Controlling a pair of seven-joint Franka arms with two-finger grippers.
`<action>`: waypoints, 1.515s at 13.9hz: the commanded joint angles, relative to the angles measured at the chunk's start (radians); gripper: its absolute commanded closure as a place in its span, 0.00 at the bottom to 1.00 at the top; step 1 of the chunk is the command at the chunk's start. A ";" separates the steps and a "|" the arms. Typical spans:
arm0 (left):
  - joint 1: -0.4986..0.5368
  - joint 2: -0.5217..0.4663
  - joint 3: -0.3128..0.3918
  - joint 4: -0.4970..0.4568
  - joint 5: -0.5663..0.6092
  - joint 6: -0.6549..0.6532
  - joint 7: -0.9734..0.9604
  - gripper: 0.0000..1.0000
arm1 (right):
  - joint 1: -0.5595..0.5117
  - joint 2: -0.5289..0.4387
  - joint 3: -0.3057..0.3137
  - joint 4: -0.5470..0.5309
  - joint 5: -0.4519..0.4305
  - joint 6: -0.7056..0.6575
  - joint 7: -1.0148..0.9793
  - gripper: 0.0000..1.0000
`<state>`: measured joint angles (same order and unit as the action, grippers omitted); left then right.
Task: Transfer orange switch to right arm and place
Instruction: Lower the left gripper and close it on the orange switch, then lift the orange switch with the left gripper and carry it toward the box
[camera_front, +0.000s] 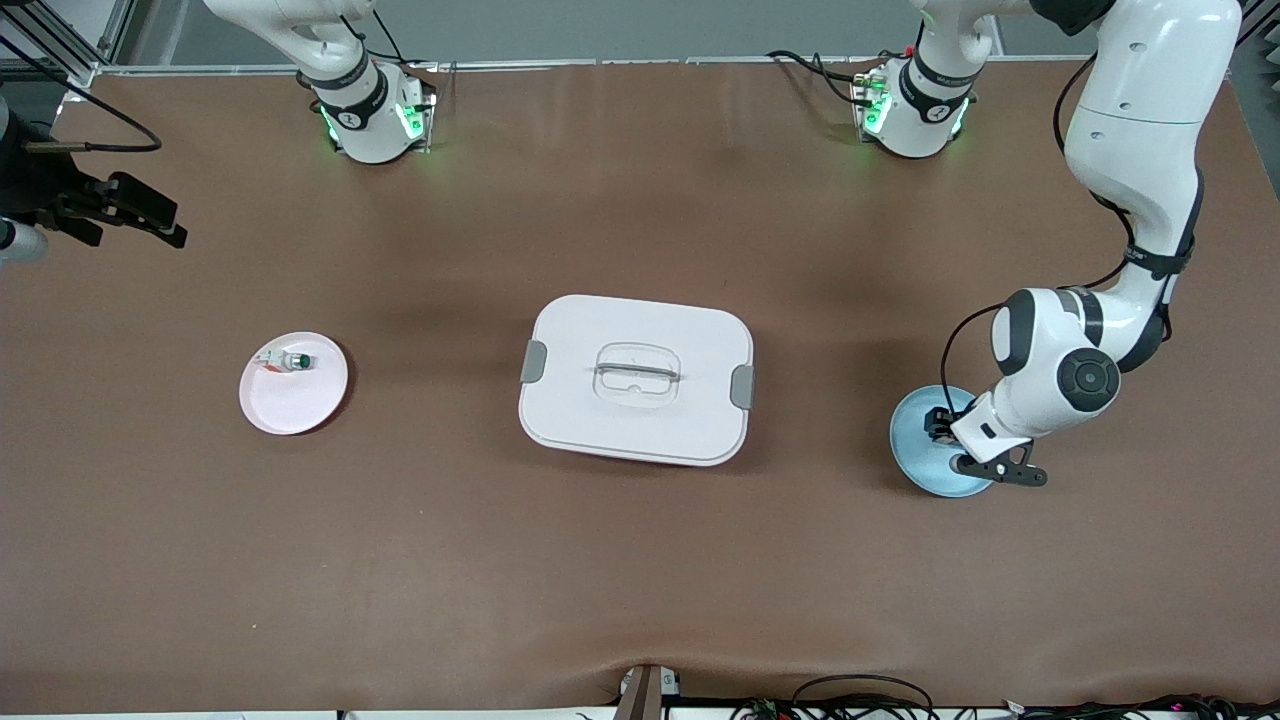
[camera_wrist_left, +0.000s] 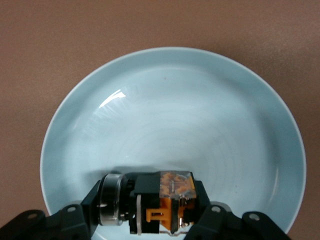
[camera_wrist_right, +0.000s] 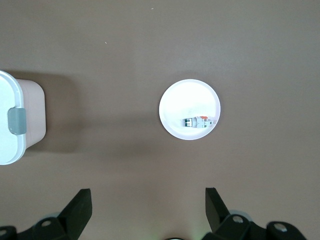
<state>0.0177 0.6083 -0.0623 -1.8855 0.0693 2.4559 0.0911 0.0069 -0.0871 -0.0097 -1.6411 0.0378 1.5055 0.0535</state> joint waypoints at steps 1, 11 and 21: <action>-0.002 -0.005 -0.004 0.006 0.018 0.006 -0.037 0.79 | -0.011 -0.019 0.005 -0.016 0.013 -0.001 0.009 0.00; 0.007 -0.214 -0.004 0.100 -0.074 -0.373 -0.050 0.78 | -0.034 -0.016 0.005 0.000 0.013 0.016 0.002 0.00; 0.001 -0.287 -0.011 0.503 -0.282 -0.960 -0.393 0.78 | -0.031 -0.013 0.007 0.030 0.014 0.016 -0.001 0.00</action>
<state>0.0193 0.3315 -0.0672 -1.4241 -0.1523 1.5455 -0.2271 -0.0123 -0.0888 -0.0114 -1.6164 0.0383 1.5233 0.0534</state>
